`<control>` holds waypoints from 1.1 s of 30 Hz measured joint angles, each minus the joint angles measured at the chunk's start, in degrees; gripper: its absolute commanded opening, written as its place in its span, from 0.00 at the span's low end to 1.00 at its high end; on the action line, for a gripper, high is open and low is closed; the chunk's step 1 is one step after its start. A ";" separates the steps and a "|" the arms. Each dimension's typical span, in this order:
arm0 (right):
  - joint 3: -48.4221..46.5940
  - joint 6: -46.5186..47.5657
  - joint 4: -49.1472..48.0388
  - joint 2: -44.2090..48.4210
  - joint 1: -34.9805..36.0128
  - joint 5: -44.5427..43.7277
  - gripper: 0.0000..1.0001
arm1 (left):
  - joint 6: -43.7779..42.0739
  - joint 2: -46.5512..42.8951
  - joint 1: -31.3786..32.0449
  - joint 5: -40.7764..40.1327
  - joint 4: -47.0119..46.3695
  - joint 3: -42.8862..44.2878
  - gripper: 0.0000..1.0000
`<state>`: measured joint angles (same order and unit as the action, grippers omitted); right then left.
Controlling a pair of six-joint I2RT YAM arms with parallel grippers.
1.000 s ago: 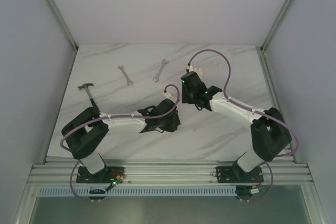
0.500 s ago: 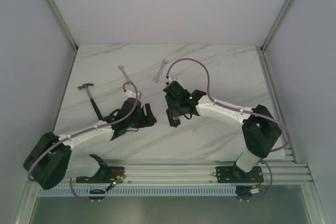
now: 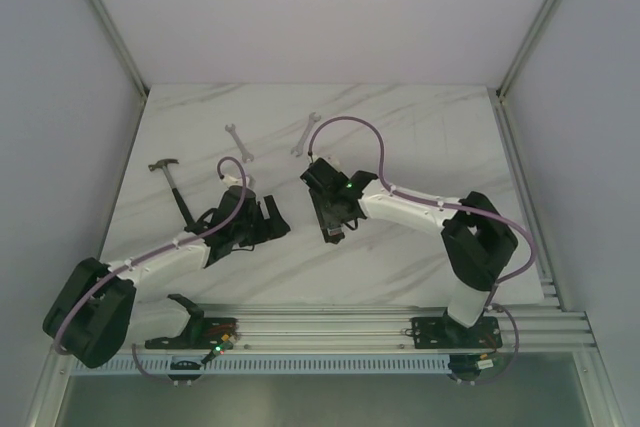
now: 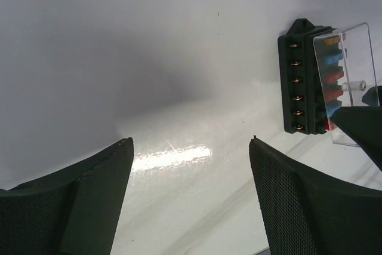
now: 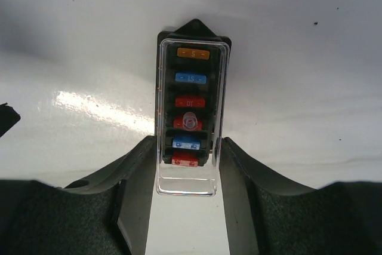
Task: Snap on the fuse box
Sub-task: Close the fuse box cover on the fuse box base.
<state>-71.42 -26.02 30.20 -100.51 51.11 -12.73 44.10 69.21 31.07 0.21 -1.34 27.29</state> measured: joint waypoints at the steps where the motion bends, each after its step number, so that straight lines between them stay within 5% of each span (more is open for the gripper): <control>1: 0.00 -0.26 0.09 -0.17 0.15 -0.09 0.40 | 0.09 0.20 0.00 0.04 0.00 0.00 0.87; 25: 0.00 -2.45 1.42 -1.36 1.51 -1.25 0.64 | 1.92 1.31 0.00 3.08 -1.68 0.02 0.86; 33: 1.84 -1.60 -1.09 3.58 -0.39 0.24 0.50 | 1.99 4.13 0.00 5.64 -2.25 5.07 0.83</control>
<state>-69.58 -27.62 29.10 -96.92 50.72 -12.49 46.09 73.34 31.07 5.85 -3.60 32.36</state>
